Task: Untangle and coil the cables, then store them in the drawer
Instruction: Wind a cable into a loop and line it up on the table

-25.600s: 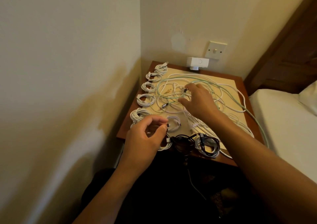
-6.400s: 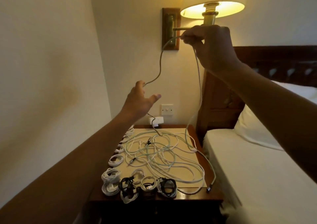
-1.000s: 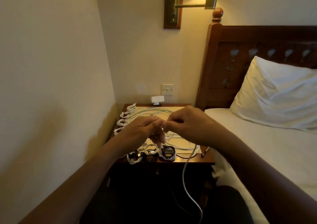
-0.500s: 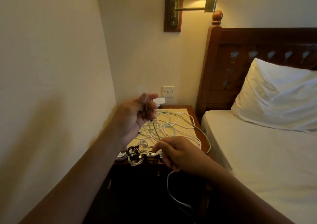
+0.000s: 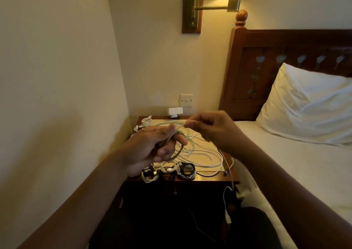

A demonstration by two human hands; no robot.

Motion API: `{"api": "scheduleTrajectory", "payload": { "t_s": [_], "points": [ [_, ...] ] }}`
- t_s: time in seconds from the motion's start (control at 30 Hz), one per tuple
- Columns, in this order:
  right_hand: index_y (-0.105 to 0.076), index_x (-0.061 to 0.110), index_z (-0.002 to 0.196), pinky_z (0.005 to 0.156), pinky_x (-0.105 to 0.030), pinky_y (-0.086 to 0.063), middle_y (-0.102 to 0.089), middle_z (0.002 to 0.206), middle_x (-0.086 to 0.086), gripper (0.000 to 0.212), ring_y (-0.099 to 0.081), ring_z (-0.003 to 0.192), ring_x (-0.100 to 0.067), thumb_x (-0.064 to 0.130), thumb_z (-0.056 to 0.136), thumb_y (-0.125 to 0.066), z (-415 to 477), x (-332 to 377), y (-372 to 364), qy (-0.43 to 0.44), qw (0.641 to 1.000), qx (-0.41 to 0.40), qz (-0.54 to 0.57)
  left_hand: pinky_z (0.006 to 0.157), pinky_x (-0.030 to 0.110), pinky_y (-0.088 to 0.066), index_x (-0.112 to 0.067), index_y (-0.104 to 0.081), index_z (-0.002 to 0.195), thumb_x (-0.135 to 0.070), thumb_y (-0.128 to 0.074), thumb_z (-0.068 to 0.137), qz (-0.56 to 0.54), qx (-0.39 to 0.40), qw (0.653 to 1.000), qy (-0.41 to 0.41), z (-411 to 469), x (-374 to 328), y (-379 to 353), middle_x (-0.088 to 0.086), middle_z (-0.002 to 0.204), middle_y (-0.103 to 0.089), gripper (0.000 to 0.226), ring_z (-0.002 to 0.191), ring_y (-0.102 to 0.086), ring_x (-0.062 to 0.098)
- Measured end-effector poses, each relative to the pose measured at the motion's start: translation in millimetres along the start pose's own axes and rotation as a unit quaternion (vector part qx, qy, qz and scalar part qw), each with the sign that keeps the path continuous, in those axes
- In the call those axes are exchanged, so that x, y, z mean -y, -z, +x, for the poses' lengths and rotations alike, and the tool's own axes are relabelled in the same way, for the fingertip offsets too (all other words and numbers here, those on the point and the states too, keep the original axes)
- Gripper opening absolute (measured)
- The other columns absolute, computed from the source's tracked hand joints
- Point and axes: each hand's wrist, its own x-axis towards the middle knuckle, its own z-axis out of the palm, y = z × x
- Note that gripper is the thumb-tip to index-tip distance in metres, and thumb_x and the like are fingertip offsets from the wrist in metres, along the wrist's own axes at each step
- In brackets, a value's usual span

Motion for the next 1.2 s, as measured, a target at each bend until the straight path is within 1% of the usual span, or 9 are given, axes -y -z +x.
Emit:
{"api": "scheduleTrajectory", "payload": {
  "t_s": [0.1,0.2,0.37,0.6,0.77,0.87,0.97,1.07,1.2],
  "points": [
    [-0.076,0.028,0.103,0.053,-0.027,-0.037,-0.053,0.066,0.004,0.019,-0.043,0.058,-0.013,0.028,0.103,-0.058,-14.2,-23.6,-28.3,-0.049,0.997,-0.006,0.058,0.051,0.022,-0.039,0.004,-0.067,0.108,-0.028,-0.041,0.103,-0.098,-0.037,0.994,-0.040,5.7,-8.3,0.9,0.001,0.057,-0.039,0.042,0.047,-0.036,0.011],
    [-0.074,0.027,0.105,0.053,-0.026,-0.040,-0.058,0.067,0.007,0.024,-0.047,0.055,-0.008,0.027,0.108,-0.050,-31.4,-27.8,-52.3,-0.053,0.997,0.028,-0.044,0.057,0.023,-0.044,0.004,-0.064,0.118,-0.022,-0.040,0.105,-0.090,-0.103,0.987,-0.089,15.2,-7.9,0.9,0.005,0.067,-0.052,0.037,0.056,-0.046,0.015],
    [-0.072,0.020,0.099,0.066,-0.026,-0.045,-0.067,0.084,0.003,0.033,-0.061,0.076,-0.010,0.038,0.108,-0.046,-44.8,15.1,-59.8,-0.039,0.970,0.144,-0.192,0.065,0.024,-0.052,-0.011,-0.065,0.124,-0.021,-0.043,0.109,0.216,-0.247,0.935,-0.131,24.7,10.5,4.8,0.003,0.074,-0.069,0.028,0.061,-0.059,0.016],
    [-0.076,0.022,0.102,0.060,-0.013,-0.034,-0.058,0.072,0.017,0.030,-0.056,0.066,0.003,0.033,0.108,-0.049,-25.5,49.4,-29.1,0.003,0.957,0.156,-0.245,0.072,0.023,-0.050,-0.018,-0.070,0.112,-0.026,-0.047,0.108,0.413,-0.141,0.897,-0.077,19.1,22.6,12.5,-0.005,0.081,-0.069,0.025,0.076,-0.064,0.006],
    [-0.079,0.029,0.094,0.057,-0.021,-0.040,-0.068,0.069,0.005,0.016,-0.055,0.058,-0.005,0.040,0.096,-0.068,-10.5,41.2,-1.9,0.026,0.978,0.045,-0.202,0.072,0.031,-0.050,-0.006,-0.070,0.116,-0.034,-0.044,0.103,0.168,-0.012,0.986,0.016,-1.2,22.0,13.3,0.014,0.082,-0.069,0.040,0.077,-0.062,0.024],
    [-0.078,0.031,0.094,0.062,-0.032,-0.051,-0.073,0.077,0.003,0.015,-0.064,0.068,-0.013,0.043,0.094,-0.069,-7.7,23.2,2.6,0.009,0.987,-0.030,-0.157,0.076,0.028,-0.053,-0.001,-0.068,0.121,-0.032,-0.049,0.101,0.045,-0.006,0.999,0.014,-11.4,12.8,12.3,0.017,0.088,-0.069,0.041,0.081,-0.064,0.025],
    [-0.077,0.033,0.100,0.065,-0.038,-0.055,-0.073,0.081,0.003,0.020,-0.065,0.072,-0.014,0.047,0.097,-0.063,-13.0,6.5,-11.7,0.003,0.988,-0.041,-0.150,0.080,0.028,-0.053,0.001,-0.068,0.121,-0.024,-0.052,0.102,0.067,-0.026,0.997,0.002,-11.4,7.0,9.6,0.020,0.091,-0.070,0.035,0.088,-0.066,0.027],
    [-0.076,0.032,0.101,0.051,-0.017,-0.039,-0.065,0.068,0.008,0.018,-0.056,0.060,-0.004,0.043,0.099,-0.062,-20.2,-0.1,-18.7,0.000,0.988,-0.053,-0.147,0.087,0.030,-0.049,0.002,-0.068,0.118,-0.023,-0.053,0.098,0.081,-0.073,0.994,0.009,-7.9,11.1,7.8,0.018,0.090,-0.071,0.036,0.092,-0.066,0.022],
    [-0.079,0.026,0.099,0.053,-0.016,-0.040,-0.060,0.061,0.013,0.019,-0.055,0.059,-0.003,0.040,0.097,-0.066,-28.8,7.1,-28.9,0.041,0.984,-0.024,-0.173,0.077,0.034,-0.047,-0.004,-0.068,0.102,-0.022,-0.050,0.101,0.071,-0.102,0.992,0.002,-3.5,15.9,9.3,0.015,0.075,-0.064,0.025,0.074,-0.060,0.023]
  ]
}}
